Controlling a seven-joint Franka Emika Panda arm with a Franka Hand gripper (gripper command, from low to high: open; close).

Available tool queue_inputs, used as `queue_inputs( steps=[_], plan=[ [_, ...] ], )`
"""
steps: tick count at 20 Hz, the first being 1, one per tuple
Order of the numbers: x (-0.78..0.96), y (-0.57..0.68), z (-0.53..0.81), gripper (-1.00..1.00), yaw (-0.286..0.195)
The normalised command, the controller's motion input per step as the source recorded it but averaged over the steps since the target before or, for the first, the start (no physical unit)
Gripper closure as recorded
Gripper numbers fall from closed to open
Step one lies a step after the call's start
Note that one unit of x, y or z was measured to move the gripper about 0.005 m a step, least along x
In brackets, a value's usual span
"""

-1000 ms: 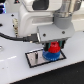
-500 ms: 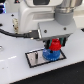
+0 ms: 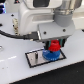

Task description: Insert the blue gear onto the right peg, followed by the red gear

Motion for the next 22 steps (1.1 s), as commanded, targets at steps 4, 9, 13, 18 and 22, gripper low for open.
queue_inputs(
  steps=[4,9,13,18,22],
  plan=[
    [0.21,-0.15,-0.06,1.00,0.000],
    [0.16,-0.02,0.09,1.00,0.000],
    [0.23,0.00,-0.10,1.00,0.000],
    [0.23,-0.01,-0.19,1.00,0.000],
    [0.19,0.01,-0.07,1.00,0.000]
  ],
)
